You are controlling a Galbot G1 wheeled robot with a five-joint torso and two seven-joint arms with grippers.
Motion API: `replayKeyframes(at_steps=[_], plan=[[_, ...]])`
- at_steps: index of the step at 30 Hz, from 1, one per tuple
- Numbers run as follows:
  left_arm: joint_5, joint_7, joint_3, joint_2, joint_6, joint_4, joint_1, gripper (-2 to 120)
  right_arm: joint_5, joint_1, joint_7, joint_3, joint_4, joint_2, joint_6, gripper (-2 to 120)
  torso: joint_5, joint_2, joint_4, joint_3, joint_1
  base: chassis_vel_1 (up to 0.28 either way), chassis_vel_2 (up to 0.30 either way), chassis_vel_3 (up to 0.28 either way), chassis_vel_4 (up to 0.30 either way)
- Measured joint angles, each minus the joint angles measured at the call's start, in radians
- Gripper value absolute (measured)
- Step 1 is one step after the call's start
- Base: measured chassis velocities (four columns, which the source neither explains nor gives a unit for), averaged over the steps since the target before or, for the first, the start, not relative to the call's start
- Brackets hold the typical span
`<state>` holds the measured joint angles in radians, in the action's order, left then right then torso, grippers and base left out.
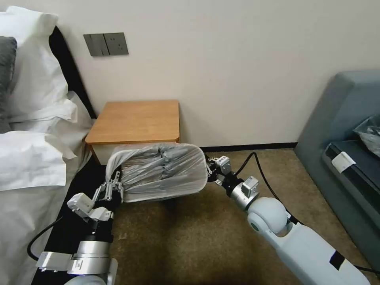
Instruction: Pick up the garbage bag from the table and place it over the trash can.
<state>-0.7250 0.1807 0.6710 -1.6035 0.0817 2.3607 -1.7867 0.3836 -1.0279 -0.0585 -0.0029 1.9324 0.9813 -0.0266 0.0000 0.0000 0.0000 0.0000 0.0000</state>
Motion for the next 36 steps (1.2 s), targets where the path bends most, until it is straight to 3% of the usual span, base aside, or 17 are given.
replayKeyframes(at_steps=[20,28,36], plan=[[0.074,-0.055,0.022,0.001,0.022,-0.038,-0.001,7,-0.02,-0.186,-0.033,0.2,0.217,-0.038,0.065,97,0.0,0.0,0.0,0.0,0.0,0.0,0.0,0.0,0.0],[0.165,-0.082,0.008,0.003,0.016,-0.034,-0.007,7,-0.003,-0.19,-0.033,0.223,0.337,-0.048,0.058,99,0.0,0.0,0.0,0.0,0.0,0.0,0.0,0.0,0.0],[0.336,-0.137,-0.013,0.003,-0.008,-0.026,-0.017,7,0.014,-0.143,-0.03,0.143,0.472,-0.129,-0.03,71,0.0,0.0,0.0,0.0,0.0,0.0,0.0,0.0,0.0]])
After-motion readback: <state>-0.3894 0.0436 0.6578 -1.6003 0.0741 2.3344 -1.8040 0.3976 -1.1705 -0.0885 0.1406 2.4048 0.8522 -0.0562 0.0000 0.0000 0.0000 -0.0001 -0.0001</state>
